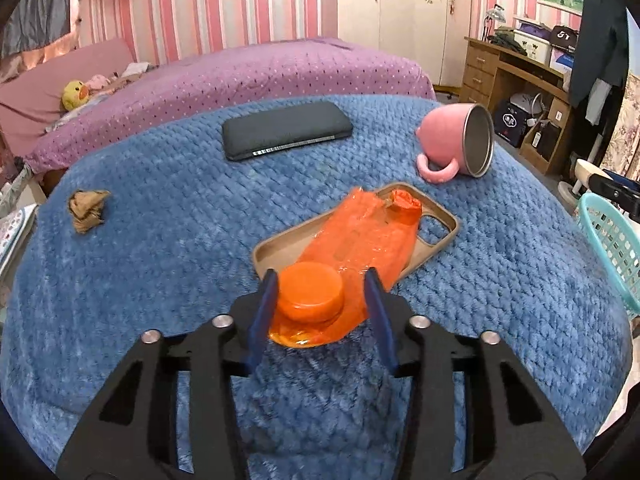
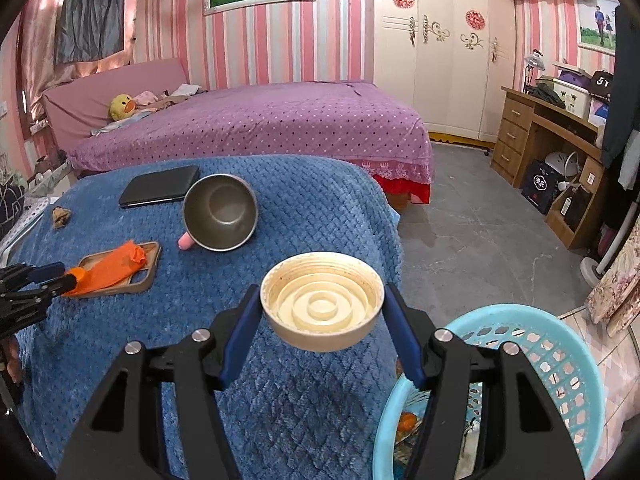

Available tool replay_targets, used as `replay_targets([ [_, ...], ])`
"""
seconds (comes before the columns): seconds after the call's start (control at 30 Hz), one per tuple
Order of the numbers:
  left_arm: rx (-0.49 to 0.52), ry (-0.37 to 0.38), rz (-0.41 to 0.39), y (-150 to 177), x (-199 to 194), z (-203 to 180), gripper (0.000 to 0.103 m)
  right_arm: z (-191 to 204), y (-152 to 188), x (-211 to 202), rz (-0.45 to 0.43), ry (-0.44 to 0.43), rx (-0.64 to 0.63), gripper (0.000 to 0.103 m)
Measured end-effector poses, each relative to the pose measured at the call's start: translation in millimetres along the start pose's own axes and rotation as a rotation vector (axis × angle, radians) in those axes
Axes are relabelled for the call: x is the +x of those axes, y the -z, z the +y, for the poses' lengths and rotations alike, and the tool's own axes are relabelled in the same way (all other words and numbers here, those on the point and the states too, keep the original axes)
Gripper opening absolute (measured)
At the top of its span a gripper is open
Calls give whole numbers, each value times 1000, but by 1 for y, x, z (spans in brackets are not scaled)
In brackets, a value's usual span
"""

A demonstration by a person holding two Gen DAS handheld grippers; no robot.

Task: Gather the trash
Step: 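Lift the orange bag with the left tool while the right tool carries the bowl toward the basket, then carry the bag and bowl over the light-blue basket and release both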

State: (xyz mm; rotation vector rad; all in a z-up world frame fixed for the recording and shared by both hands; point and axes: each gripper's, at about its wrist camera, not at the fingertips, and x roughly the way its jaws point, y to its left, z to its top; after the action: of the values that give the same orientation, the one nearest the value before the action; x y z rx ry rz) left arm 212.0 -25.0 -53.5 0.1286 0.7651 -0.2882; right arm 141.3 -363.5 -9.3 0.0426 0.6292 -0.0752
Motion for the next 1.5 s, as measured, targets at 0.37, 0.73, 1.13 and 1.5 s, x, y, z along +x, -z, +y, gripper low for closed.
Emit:
replay_targets([
  [0.37, -33, -54, 30, -11, 21, 0, 35, -1, -1, -2, -3, -4, 0, 61],
  [0.73, -44, -108, -26, -22, 13, -10, 2, -11, 4, -21, -29, -5, 15, 61],
  [1.13, -48, -205, -23, -13, 1, -9, 65, -59, 13, -47, -58, 27, 92, 61],
  [1.5, -41, -183, 42, -20, 36, -16, 50, -63, 11, -36, -45, 36, 84, 61],
])
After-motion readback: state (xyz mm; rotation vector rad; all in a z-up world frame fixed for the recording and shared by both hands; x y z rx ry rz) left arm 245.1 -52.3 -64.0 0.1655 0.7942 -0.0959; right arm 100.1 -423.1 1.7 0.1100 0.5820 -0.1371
